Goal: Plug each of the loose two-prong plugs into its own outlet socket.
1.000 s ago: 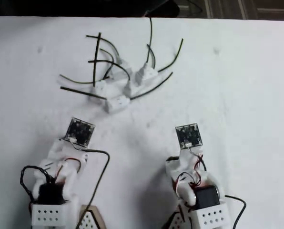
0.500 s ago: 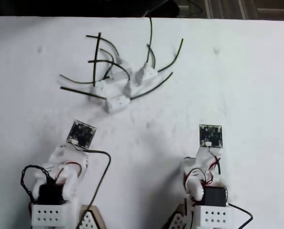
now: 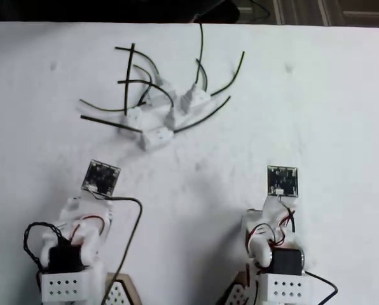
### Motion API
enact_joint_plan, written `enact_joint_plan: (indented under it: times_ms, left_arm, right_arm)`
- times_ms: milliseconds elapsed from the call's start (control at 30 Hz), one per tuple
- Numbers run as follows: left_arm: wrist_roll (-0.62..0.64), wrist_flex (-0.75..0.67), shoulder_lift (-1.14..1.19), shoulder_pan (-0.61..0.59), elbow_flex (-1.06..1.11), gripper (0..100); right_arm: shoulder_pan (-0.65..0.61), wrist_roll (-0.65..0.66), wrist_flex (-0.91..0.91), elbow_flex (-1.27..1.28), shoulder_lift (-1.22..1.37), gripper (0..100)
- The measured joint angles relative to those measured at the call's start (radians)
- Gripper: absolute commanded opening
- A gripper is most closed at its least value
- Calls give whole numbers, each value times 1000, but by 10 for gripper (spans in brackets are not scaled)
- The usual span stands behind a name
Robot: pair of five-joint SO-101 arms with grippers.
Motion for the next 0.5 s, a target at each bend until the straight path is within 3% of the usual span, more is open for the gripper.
enact_joint_plan:
  times_ms: [500]
  left_arm:
    - [0, 49, -2, -17, 0, 24]
  right_arm:
    - [0, 0, 0, 0, 0, 19]
